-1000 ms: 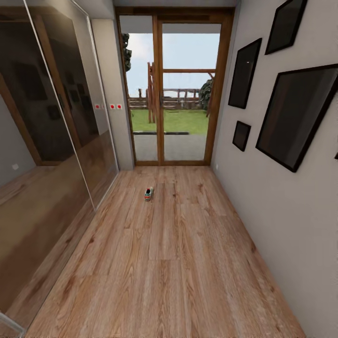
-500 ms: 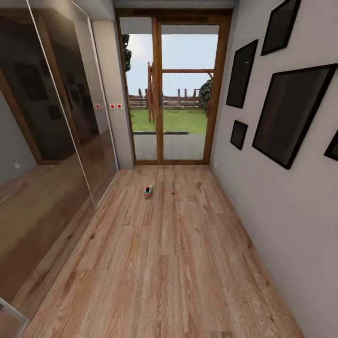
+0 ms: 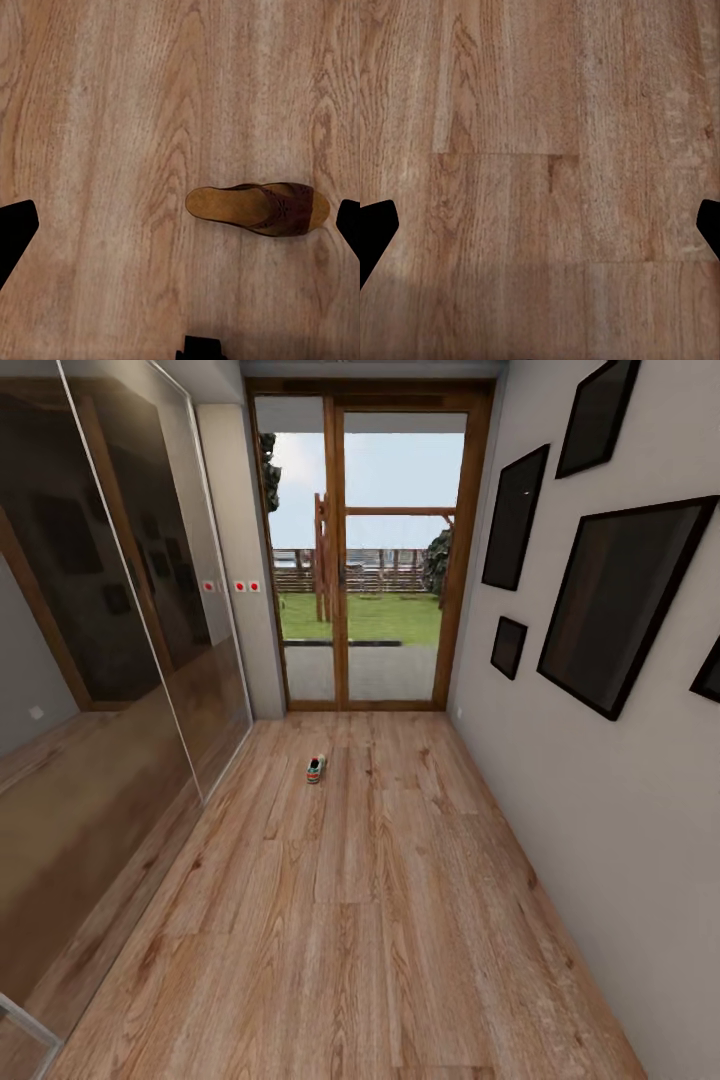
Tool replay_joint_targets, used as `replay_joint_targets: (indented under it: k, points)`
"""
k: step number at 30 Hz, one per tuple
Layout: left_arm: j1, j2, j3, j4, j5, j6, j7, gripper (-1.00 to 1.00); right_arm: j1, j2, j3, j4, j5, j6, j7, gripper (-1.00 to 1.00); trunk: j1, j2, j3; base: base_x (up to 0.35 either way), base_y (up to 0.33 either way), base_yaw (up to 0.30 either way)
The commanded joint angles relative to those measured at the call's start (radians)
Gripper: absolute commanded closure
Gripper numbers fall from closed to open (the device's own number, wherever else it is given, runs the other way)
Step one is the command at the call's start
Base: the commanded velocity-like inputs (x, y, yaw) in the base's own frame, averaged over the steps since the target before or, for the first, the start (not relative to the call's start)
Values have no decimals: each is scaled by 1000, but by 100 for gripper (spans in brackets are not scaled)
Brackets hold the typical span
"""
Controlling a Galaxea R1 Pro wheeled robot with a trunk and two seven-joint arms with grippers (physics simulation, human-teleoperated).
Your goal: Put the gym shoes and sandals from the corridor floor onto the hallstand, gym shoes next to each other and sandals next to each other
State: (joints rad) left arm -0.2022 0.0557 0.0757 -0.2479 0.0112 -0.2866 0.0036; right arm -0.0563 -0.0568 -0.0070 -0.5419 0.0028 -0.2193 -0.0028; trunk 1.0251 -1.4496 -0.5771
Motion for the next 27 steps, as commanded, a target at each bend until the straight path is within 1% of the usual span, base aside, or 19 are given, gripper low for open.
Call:
replay_joint_targets:
  k: [1,27]
  points:
    - [-1,0,3,1,1,-3,0,-100,0,0,-1,1,0,-3,0,-100,0,0,-1,0,0,0]
    - [-2,-1,3,0,0,-3,-2,-100,0,-1,-1,1,0,-2,3,-100,0,0,-1,0,0,0]
